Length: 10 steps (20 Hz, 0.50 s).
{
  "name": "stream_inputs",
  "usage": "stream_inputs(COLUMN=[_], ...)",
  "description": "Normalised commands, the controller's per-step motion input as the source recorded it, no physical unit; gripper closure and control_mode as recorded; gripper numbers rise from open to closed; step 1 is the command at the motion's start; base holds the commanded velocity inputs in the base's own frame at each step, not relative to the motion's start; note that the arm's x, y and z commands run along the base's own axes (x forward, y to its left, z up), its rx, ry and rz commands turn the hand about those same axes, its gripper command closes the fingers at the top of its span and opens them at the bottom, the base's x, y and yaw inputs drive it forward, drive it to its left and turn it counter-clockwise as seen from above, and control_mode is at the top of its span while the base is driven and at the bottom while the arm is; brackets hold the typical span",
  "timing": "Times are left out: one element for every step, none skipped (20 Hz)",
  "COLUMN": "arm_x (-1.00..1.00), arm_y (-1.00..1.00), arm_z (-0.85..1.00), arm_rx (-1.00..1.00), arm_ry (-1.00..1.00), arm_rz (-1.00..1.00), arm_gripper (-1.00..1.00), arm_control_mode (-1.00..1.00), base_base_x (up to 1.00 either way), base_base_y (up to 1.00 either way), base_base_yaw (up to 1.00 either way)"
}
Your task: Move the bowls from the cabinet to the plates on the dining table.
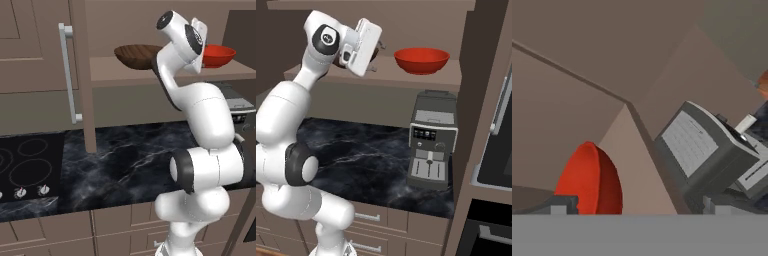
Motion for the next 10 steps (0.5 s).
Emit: stream_inputs(arm_x=[0.07, 0.12, 0.14, 0.17, 0.14, 0.1, 0.09, 0.07, 0.09, 0.1], arm_y=[0.0, -0.03, -0.04, -0.05, -0.05, -0.05, -0.05, -0.05, -0.03, -0.02], arm_z=[-0.16, -0.1, -0.1, -0.07, -0.08, -0.09, -0.14, -0.18, -0.21, -0.23], arm_rx=[0.0, 0.0, 0.0, 0.0, 0.0, 0.0, 0.0, 0.0, 0.0, 0.02], arm_ry=[-0.17, -0.17, -0.17, -0.17, -0.17, -0.18, -0.17, -0.16, -0.14, -0.12], arm_rz=[0.0, 0.0, 0.0, 0.0, 0.0, 0.0, 0.0, 0.0, 0.0, 0.0], arm_gripper=[-1.0, -1.0, -1.0, -1.0, -1.0, -1.0, -1.0, -1.0, -1.0, -1.0], arm_control_mode=[-1.0, -1.0, -1.0, -1.0, -1.0, -1.0, -1.0, -1.0, -1.0, -1.0], base_base_x=[0.0, 0.0, 0.0, 0.0, 0.0, 0.0, 0.0, 0.0, 0.0, 0.0], base_base_y=[0.0, 0.0, 0.0, 0.0, 0.0, 0.0, 0.0, 0.0, 0.0, 0.0], base_base_yaw=[0.0, 0.0, 0.0, 0.0, 0.0, 0.0, 0.0, 0.0, 0.0, 0.0])
